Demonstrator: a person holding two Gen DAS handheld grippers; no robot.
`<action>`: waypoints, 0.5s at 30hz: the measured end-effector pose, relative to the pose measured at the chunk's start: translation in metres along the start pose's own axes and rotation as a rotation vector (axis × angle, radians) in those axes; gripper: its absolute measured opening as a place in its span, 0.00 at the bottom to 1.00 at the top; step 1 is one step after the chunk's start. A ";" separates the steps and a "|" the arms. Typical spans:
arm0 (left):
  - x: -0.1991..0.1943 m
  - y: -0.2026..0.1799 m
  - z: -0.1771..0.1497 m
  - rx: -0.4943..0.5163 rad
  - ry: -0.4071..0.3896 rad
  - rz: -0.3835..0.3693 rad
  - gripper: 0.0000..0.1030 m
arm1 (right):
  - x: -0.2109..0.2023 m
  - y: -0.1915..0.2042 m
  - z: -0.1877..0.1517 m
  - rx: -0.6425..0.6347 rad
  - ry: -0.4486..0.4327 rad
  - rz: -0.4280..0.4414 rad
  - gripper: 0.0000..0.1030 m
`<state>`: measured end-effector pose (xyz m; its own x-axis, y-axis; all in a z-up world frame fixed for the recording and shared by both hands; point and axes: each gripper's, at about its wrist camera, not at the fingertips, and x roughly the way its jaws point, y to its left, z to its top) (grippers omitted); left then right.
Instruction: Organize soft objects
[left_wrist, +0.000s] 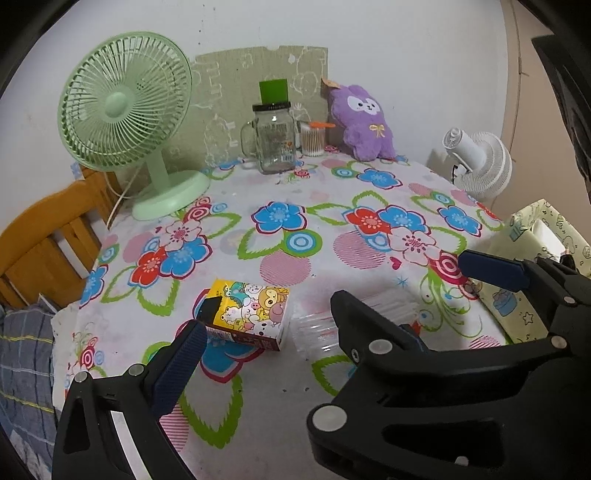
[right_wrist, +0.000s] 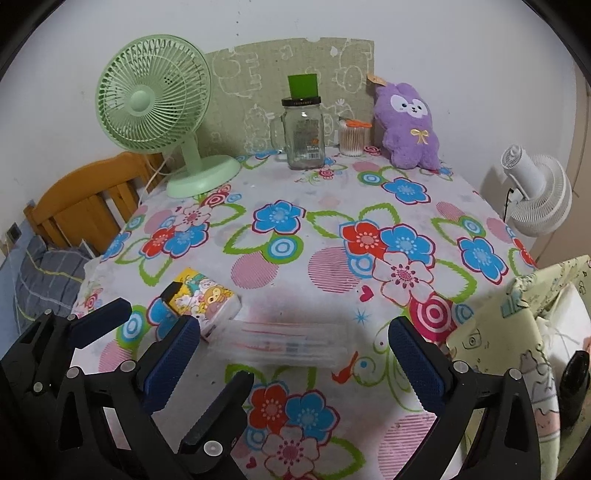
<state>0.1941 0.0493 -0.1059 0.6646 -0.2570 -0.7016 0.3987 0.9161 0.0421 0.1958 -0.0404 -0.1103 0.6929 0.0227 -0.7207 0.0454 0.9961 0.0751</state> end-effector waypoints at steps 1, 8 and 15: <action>0.002 0.001 0.000 0.002 0.003 0.000 0.98 | 0.002 0.000 0.001 0.002 0.003 0.000 1.00; 0.020 0.010 0.004 0.016 0.048 -0.001 0.98 | 0.022 0.002 0.004 0.022 0.037 -0.001 1.00; 0.036 0.024 0.008 0.016 0.078 -0.008 0.98 | 0.038 0.004 0.008 0.043 0.068 0.008 1.00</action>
<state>0.2328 0.0598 -0.1248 0.6103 -0.2393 -0.7552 0.4145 0.9088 0.0471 0.2280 -0.0362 -0.1316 0.6432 0.0377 -0.7648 0.0721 0.9914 0.1095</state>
